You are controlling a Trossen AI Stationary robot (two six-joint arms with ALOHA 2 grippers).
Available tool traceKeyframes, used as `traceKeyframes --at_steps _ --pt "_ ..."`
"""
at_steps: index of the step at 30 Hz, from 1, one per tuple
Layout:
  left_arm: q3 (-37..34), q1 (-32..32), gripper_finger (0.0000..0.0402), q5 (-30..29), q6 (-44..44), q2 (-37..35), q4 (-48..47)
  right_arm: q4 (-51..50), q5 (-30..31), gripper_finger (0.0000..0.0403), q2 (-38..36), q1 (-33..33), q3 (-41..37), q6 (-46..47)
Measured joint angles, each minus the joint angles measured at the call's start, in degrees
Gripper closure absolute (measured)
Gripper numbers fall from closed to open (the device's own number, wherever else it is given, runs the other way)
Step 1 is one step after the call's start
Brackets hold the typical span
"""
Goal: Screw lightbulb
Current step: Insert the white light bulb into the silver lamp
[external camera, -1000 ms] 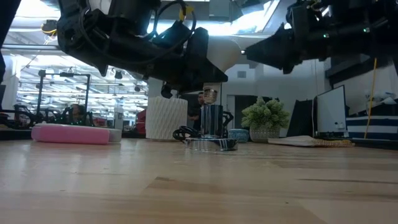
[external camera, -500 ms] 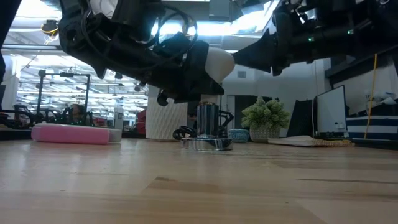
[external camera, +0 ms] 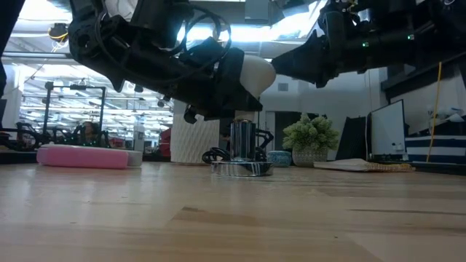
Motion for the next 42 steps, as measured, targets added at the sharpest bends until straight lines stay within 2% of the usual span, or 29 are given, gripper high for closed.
traceKeyframes --at_steps 7,12,17,21,31,42 --pt "0.0 -0.2 0.0249 0.1 0.0 0.0 -0.3 2.5 1.3 0.0253 -4.7 0.0 0.0 -2.6" --pt "0.0 -0.2 0.0249 0.1 0.2 0.0 -0.3 0.2 8.4 0.0253 -9.1 0.0 0.0 -4.5" --pt "0.0 -0.2 0.0249 0.1 0.1 0.0 -0.3 -8.3 14.7 0.0253 -10.0 0.0 0.0 -4.4" --pt "0.0 -0.2 0.0249 0.1 0.2 0.0 -0.2 -13.2 14.6 0.0253 -10.0 0.0 0.0 -4.4" --pt "0.0 -0.2 0.0249 0.1 0.5 0.1 1.5 -14.5 14.6 0.0253 -11.0 0.0 -0.1 -5.8" --pt "0.0 -0.4 0.0249 0.1 0.4 0.1 1.5 -22.6 14.5 0.0253 -11.0 0.0 -0.1 -2.7"
